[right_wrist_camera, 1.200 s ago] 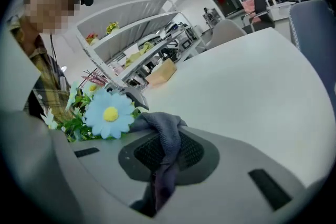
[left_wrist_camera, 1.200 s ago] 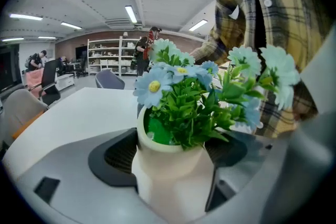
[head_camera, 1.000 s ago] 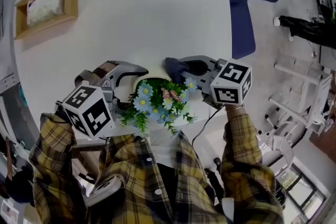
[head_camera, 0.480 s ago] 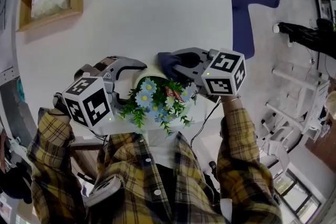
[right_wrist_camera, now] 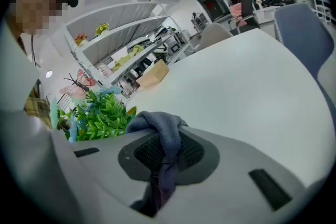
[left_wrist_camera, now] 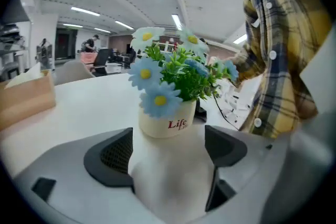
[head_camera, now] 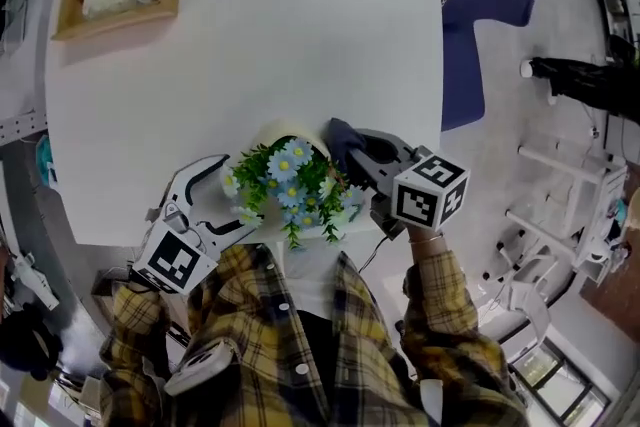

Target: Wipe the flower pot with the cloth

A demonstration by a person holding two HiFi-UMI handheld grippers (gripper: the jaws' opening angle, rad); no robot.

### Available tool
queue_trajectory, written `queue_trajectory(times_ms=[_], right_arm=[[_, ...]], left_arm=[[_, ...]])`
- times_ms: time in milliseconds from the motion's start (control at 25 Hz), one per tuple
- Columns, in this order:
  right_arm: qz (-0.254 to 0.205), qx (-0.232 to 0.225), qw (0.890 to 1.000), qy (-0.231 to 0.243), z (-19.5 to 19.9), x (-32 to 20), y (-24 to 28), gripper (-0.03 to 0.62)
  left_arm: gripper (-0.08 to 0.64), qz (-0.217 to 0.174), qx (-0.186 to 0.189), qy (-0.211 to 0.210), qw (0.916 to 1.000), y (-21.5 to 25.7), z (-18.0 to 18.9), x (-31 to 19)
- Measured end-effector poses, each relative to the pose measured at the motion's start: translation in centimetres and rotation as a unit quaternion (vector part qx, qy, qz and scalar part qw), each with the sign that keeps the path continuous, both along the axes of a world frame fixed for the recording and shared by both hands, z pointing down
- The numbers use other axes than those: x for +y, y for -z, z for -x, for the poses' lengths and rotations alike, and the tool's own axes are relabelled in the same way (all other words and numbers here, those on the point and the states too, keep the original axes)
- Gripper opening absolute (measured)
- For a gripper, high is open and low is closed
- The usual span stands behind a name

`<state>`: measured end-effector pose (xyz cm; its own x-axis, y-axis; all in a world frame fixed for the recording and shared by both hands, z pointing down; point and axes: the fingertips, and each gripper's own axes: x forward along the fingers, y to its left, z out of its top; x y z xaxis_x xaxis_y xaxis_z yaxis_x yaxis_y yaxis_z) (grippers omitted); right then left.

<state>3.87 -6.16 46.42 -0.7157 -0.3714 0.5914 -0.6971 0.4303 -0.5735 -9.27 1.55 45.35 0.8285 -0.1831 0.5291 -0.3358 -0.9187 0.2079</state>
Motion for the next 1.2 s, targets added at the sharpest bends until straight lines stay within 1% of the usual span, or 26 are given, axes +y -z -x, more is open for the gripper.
queue_trajectory(times_ms=[80,160,320,440,680,760,920,1000,1120,1200], right_arm=[[0.004,-0.001,1.0,-0.029,0.0,1.5,0.0,0.025],[0.011,-0.007,0.999,-0.047,0.4,3.1,0.0,0.025],[0.025,-0.02,0.998,-0.059,2.4,6.6,-0.1,0.025],[0.029,-0.029,0.997,-0.06,4.0,8.3,-0.2,0.025],[0.027,-0.034,0.997,-0.057,5.5,9.2,-0.2,0.025],[0.027,-0.035,0.997,-0.057,5.5,9.2,-0.2,0.025],[0.029,-0.041,0.997,-0.053,6.3,9.1,-0.5,0.025],[0.03,-0.044,0.997,-0.047,6.7,9.1,-0.8,0.025],[0.029,-0.041,0.998,-0.034,6.1,8.8,-1.0,0.025],[0.027,-0.036,0.998,-0.035,5.4,8.5,-1.0,0.025]], left_arm=[[0.417,0.006,0.011,0.055,0.9984,0.4,-0.5,0.4],[0.417,0.014,0.025,0.09,0.9955,0.9,-1.2,1.1],[0.418,0.012,0.033,0.129,0.991,1.6,-1.9,2.1],[0.424,0.004,0.038,0.168,0.985,2.2,-1.5,1.9],[0.434,-0.008,0.032,0.214,0.9762,2.5,-1.6,1.5],[0.434,-0.015,0.023,0.219,0.9752,2.3,-1.7,1.4],[0.433,-0.047,-0.009,0.225,0.9732,1.7,-1.3,0.5],[0.432,-0.058,-0.015,0.226,0.9724,1.4,-1.0,0.0],[0.43,-0.064,-0.01,0.204,0.9769,1.2,-1.6,-0.4],[0.43,-0.064,-0.01,0.182,0.9811,1.2,-2.2,-0.5]])
